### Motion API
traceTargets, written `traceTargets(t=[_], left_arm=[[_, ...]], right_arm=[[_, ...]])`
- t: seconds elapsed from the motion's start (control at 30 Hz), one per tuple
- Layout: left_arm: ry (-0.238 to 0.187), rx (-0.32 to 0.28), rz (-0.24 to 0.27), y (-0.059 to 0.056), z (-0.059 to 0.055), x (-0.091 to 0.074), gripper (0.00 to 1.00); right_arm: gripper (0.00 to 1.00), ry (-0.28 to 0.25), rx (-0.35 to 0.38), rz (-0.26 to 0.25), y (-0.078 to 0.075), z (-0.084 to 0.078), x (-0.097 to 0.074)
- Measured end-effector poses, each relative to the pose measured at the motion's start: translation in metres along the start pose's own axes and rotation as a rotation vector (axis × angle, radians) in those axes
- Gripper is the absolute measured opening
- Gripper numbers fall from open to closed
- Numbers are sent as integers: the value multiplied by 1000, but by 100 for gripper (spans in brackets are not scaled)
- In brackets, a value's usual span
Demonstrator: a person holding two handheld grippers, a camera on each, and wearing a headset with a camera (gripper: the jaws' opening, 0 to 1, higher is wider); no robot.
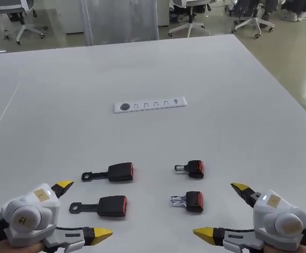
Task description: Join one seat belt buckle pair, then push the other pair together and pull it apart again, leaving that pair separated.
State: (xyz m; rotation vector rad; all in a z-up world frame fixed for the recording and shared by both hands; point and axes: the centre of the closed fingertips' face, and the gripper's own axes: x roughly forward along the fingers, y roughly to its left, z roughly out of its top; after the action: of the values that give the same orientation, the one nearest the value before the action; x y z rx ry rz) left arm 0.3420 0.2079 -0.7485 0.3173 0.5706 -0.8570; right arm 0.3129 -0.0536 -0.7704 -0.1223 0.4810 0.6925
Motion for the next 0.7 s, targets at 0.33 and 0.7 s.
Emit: traceTargets(t=[0.33, 0.7], left_arm=[[6, 6, -9, -1, -1, 3, 100], [14, 22, -23, 2, 0, 8, 100]], right_arm=[[99, -1, -1, -1, -1, 0, 1], [99, 11, -6, 10, -2, -2, 4]])
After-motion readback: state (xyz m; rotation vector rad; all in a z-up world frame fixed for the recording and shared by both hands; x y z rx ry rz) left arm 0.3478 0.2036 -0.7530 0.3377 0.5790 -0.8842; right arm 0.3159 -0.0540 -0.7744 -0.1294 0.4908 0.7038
